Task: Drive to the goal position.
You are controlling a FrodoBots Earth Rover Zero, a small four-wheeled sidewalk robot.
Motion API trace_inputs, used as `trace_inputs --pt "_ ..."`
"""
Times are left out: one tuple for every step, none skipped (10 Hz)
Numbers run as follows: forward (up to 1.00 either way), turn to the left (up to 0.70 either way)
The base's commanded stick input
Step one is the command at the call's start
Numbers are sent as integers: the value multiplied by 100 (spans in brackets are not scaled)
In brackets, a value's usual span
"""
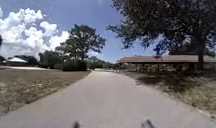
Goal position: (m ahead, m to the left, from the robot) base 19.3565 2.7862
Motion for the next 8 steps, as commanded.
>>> trace_inputs --pt "50 25" --pt "50 25" --pt "50 3" --pt "50 0" --pt "50 0" --pt "50 0" --pt "50 0" --pt "50 0"
